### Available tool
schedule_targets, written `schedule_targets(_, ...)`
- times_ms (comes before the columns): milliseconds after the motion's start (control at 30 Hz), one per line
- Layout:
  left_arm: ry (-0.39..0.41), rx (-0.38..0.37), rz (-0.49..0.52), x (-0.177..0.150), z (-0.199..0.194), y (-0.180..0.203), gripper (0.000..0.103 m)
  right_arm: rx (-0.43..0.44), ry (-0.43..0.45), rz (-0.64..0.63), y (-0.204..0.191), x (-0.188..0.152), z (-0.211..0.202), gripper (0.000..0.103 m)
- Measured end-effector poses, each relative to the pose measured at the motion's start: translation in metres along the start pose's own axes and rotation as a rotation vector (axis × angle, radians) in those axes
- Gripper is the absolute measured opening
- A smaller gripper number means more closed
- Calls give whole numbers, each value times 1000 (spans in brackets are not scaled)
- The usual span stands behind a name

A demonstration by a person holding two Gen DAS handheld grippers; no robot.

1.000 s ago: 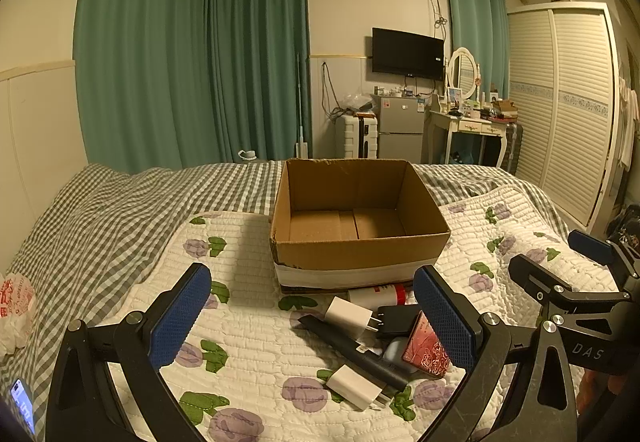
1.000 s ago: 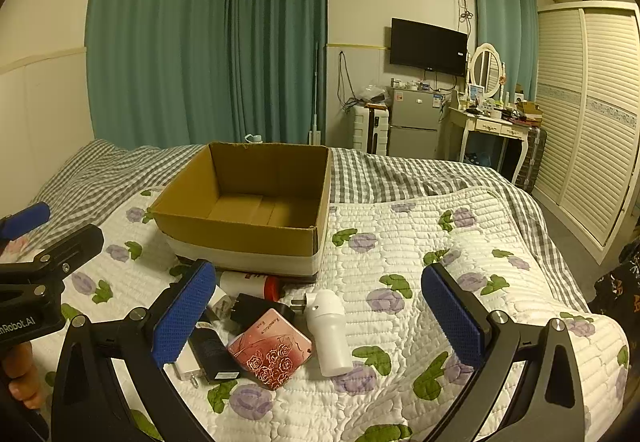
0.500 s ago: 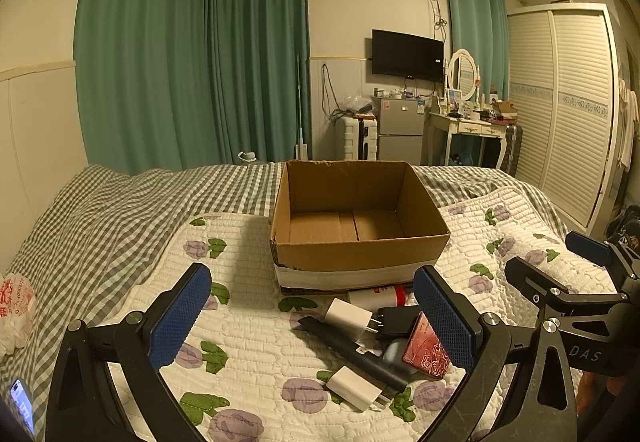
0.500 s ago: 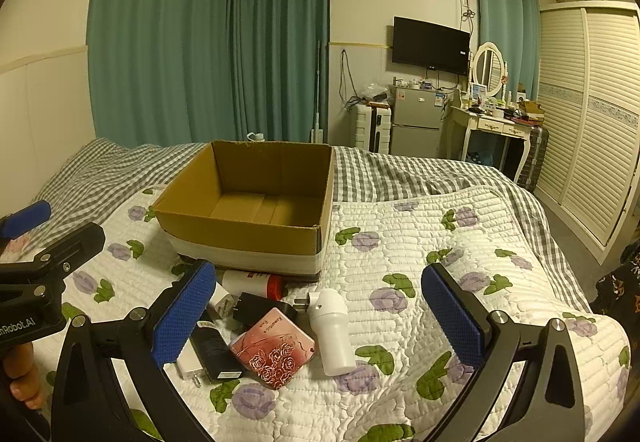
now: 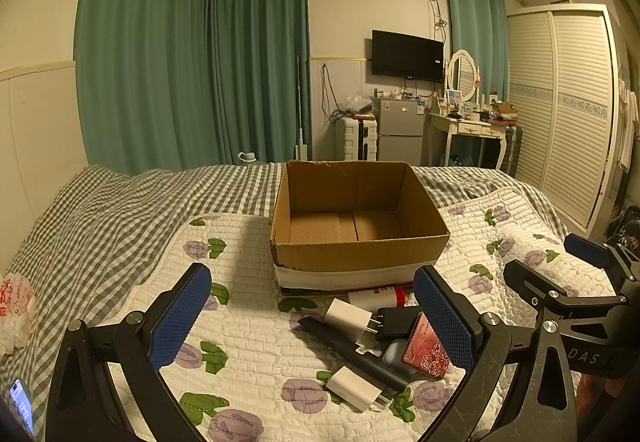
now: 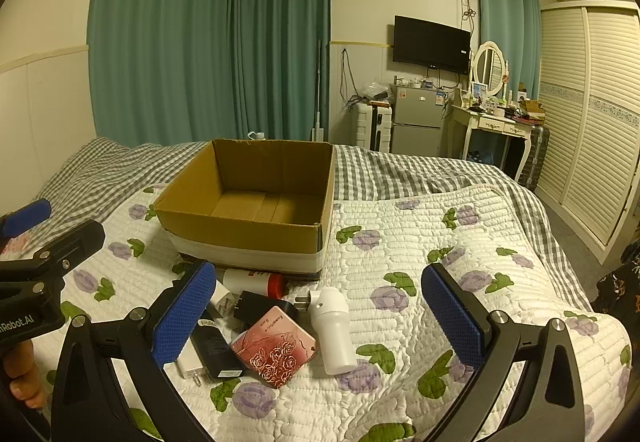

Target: Organize rigid objects

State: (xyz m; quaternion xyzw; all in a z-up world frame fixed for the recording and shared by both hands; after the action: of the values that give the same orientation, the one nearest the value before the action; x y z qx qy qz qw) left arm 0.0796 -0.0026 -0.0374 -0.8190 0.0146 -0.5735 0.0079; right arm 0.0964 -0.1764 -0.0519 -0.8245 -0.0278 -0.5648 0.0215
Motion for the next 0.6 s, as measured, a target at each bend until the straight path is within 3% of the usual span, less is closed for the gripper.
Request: schedule_targets(600,3,1,-1,0,0,0,103,2,-4,-2,-3,-3,1,103)
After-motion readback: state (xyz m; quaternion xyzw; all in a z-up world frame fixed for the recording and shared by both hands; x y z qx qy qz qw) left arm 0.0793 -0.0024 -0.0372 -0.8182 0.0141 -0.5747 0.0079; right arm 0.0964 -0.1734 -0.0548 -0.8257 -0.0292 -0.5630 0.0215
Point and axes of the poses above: each gripper's, at about its wrist camera, not at the fingertips, and z roughly the way its jaws point, y to its right, x to its top, the point moved 9 cm from there along z, roughly the way its jaws point, and after that the axes turned 6 degrees about y, right-handed, at the moved point
